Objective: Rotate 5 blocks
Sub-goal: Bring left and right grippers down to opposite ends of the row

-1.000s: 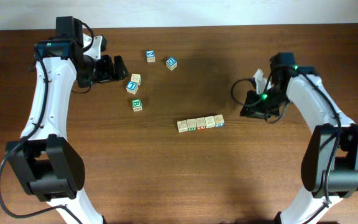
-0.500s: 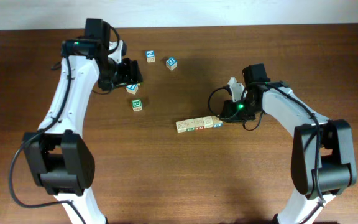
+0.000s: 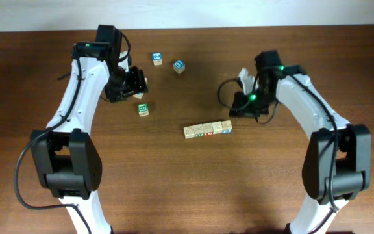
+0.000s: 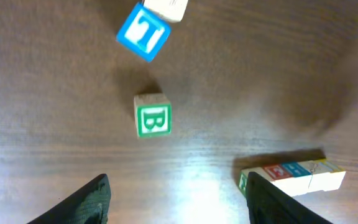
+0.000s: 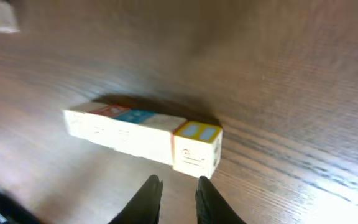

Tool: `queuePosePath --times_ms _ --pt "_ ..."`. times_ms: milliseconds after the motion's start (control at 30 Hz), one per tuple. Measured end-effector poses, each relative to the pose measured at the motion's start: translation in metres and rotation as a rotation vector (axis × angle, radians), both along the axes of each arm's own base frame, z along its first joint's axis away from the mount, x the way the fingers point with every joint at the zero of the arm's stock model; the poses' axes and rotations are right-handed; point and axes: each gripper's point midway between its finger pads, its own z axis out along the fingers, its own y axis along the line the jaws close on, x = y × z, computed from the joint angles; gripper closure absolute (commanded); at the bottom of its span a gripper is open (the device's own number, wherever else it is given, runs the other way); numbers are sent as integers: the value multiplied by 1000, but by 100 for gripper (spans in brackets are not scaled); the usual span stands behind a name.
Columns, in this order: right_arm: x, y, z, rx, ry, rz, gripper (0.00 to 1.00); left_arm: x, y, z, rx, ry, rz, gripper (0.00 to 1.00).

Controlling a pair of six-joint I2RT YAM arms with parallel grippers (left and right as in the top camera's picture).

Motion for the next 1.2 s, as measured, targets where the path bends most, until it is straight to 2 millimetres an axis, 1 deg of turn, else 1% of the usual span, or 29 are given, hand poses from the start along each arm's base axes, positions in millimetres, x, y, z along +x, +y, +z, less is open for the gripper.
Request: queuePosePath --times_ms 33,100,133,167,200,233,333,367,467,533,600,667,767,833,967,1067,1200 --pt "-1 -1 4 0 7 -5 80 -4 -1 -1 0 19 9 49" --pt "-8 -9 0 -7 49 -21 81 -15 -12 -10 7 61 10 83" --pt "-10 -14 -3 -8 59 -28 82 -23 -21 -18 9 86 1 96" --pt "-12 -18 -7 -10 66 -30 82 -29 -30 -27 11 102 -14 100" --pt "-15 -22 -12 -11 69 -25 82 -38 -41 -36 13 124 -37 100" --pt "-17 -26 -18 -19 75 -30 82 -53 -57 -51 20 157 -74 100" --pt "-14 -30 -25 -29 51 -25 83 -69 -78 -71 25 179 -101 100" --pt "-15 -31 -29 -33 49 -25 83 -78 -84 -81 29 198 -106 100" --pt "-16 -31 -33 -36 55 -25 83 -87 -96 -99 25 195 -99 100" --pt "-17 -31 -35 -37 61 -25 83 -86 -101 -107 15 174 -90 100" --pt "-17 -31 -37 -38 65 -25 83 -80 -105 -110 -2 144 -81 100" --pt "-17 -31 -37 -38 66 -25 83 -70 -111 -109 -26 104 -69 100" --pt "-17 -31 -37 -38 67 -24 85 -66 -117 -107 -59 91 -65 100" --pt "-18 -31 -38 -38 71 -29 87 -67 -121 -107 -71 94 -68 100" --pt "-19 -32 -38 -38 92 -58 87 -71 -129 -105 -105 109 -82 100" --pt "-19 -32 -40 -37 101 -72 87 -76 -131 -104 -120 129 -86 100" --pt "-20 -32 -48 -40 124 -76 88 -76 -133 -104 -128 128 -88 100"
